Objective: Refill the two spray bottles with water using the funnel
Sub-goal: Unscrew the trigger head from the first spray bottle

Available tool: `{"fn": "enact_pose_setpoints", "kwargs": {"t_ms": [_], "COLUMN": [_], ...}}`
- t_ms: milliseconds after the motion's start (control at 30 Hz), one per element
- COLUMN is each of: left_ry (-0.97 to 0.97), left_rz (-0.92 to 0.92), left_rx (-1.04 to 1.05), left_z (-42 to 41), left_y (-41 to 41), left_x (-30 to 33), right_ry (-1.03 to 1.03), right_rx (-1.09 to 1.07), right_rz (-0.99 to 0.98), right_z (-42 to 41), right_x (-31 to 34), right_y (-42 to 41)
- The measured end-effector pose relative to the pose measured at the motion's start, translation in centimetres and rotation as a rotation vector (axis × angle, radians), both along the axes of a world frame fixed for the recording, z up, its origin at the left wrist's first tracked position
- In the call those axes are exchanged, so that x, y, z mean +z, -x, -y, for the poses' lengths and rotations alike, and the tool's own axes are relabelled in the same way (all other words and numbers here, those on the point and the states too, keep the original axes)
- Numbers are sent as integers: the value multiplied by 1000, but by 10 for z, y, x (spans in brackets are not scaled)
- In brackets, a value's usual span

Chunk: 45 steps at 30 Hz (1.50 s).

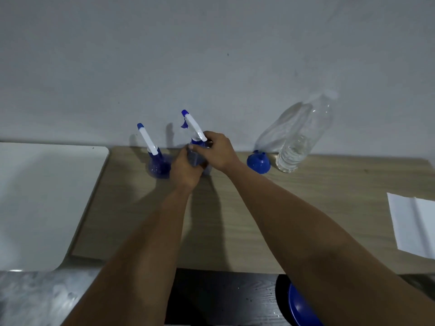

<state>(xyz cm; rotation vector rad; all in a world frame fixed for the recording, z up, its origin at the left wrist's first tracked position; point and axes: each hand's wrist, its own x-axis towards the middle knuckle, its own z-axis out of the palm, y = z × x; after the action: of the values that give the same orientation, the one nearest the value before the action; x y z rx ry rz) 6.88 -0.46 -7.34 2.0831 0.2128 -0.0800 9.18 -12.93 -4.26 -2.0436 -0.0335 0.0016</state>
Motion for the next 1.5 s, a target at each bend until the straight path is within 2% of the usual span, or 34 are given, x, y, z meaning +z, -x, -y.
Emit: {"fn": "enact_pose_setpoints", "kwargs": {"t_ms": [200,367,567,733,900,1067,1300,1500], "left_ry": [51,56,31,24,58,54,34,-27], "left_rz": [-34,-82,-143,-139,-145,-133,-113,-145], "left_rx": [-161,-249,-305,-289,-321,-328,-365,-382], "left_z": [52,96,115,115,112,112,111,99], "left_y": [65,126,182,193,193,192,195,185], "left_x": [26,-2,-2,-3,-4,-5,-1,-29], "right_ry": [-75,-51,-61,-125,-104,-174,-226,-239], "right_rx": [-133,-312,-355,-349,-239,-344,-301,-264], "right_rz": [14,2,-43,-38,-19,-57,-103,-110], "right_z": [52,94,111,116,121,116,118,113], "right_x": [17,8,-6,-14,-15,-10,-10,-7], "right_y": [82,167,222,234,235,237,238,241]}}
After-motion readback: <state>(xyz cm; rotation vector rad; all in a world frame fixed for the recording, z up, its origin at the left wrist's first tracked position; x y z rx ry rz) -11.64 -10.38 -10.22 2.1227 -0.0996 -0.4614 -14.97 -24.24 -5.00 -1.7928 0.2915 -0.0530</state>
